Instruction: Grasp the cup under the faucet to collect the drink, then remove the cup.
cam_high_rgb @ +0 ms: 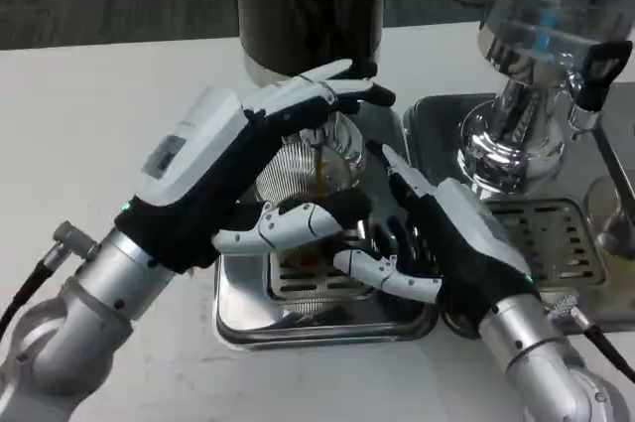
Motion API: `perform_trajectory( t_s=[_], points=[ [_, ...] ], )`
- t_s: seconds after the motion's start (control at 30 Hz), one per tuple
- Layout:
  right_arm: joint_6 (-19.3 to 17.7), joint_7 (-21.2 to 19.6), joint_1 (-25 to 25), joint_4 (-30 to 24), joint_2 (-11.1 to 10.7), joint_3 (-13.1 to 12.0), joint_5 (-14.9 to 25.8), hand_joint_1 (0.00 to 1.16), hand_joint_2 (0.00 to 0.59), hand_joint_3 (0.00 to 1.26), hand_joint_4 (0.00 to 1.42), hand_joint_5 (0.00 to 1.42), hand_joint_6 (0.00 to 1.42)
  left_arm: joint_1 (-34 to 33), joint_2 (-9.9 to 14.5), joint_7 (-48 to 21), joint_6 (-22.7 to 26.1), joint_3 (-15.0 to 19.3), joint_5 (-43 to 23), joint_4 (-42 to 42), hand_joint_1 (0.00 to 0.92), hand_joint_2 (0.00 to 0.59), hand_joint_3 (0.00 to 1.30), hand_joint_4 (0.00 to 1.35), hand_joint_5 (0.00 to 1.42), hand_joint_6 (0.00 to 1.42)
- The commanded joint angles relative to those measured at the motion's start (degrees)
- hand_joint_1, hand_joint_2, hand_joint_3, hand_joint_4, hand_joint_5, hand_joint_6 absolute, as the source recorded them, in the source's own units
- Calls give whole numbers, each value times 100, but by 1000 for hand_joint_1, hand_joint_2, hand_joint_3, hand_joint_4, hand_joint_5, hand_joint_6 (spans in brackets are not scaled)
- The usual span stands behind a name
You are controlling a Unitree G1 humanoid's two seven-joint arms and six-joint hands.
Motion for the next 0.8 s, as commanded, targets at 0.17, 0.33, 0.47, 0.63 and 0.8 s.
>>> perform_trajectory(
  t_s=[0.17,0.33,0.47,0.63,0.8],
  points=[
    [116,-50,-276,163,71,36,-101,393,179,0,0,0,0,250,59,-119,10,-63,124,-20,0,153,346,167,348,255],
    [85,-43,-333,299,80,26,-32,373,182,0,0,0,0,295,54,-47,66,9,147,-96,0,153,351,156,345,232],
    [46,-44,-357,326,105,45,0,378,181,0,0,0,0,433,53,87,87,186,72,-177,0,154,335,107,302,196],
    [4,-38,-357,383,104,30,46,383,181,0,0,0,0,655,5,313,88,464,29,-239,0,154,284,52,261,161],
    [-77,16,-508,527,28,-25,124,385,181,0,0,0,0,913,-59,589,81,746,55,-221,0,138,220,0,185,98]
  ],
)
